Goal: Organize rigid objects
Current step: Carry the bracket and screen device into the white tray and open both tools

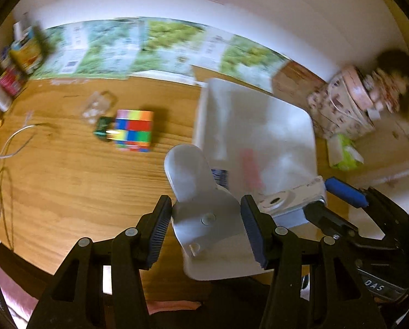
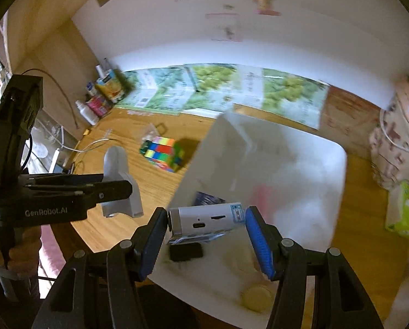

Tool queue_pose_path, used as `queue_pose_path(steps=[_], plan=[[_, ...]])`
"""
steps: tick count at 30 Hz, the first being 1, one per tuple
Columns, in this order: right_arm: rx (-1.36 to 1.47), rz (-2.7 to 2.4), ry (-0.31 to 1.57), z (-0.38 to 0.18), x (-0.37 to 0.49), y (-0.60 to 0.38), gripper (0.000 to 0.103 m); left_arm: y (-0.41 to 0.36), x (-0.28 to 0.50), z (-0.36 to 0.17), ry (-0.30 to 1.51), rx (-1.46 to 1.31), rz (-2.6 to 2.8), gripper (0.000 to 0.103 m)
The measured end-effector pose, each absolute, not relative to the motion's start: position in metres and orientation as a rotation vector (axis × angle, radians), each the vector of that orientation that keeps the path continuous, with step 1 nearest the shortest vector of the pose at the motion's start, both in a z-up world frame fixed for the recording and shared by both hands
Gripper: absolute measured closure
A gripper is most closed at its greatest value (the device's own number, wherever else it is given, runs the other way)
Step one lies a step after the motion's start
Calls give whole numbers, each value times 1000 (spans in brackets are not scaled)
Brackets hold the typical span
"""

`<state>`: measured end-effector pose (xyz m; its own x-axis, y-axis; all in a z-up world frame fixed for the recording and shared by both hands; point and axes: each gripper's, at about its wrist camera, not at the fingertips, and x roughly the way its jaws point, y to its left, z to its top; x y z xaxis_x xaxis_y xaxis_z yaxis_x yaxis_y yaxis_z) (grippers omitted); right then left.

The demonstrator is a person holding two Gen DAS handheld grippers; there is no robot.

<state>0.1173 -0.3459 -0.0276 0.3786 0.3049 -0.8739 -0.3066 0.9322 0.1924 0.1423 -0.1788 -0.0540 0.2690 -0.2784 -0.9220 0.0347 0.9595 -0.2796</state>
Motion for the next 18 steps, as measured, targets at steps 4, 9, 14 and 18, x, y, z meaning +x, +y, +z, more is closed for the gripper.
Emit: queue_pose_path(steps=[4, 9, 14, 18], plan=[[12, 353, 1128, -34, 110, -369, 43, -207, 142, -59, 1290, -190, -278, 47], [39, 300, 1151, -43, 102, -391, 43, -236, 144, -69, 1323, -154, -333, 46], [109, 294, 1133, -40, 93, -413, 52, -249, 143, -75, 1341, -152, -368, 46], [124, 273, 1134, -41, 92, -417, 52, -244, 140, -72, 1331, -180, -395, 43]])
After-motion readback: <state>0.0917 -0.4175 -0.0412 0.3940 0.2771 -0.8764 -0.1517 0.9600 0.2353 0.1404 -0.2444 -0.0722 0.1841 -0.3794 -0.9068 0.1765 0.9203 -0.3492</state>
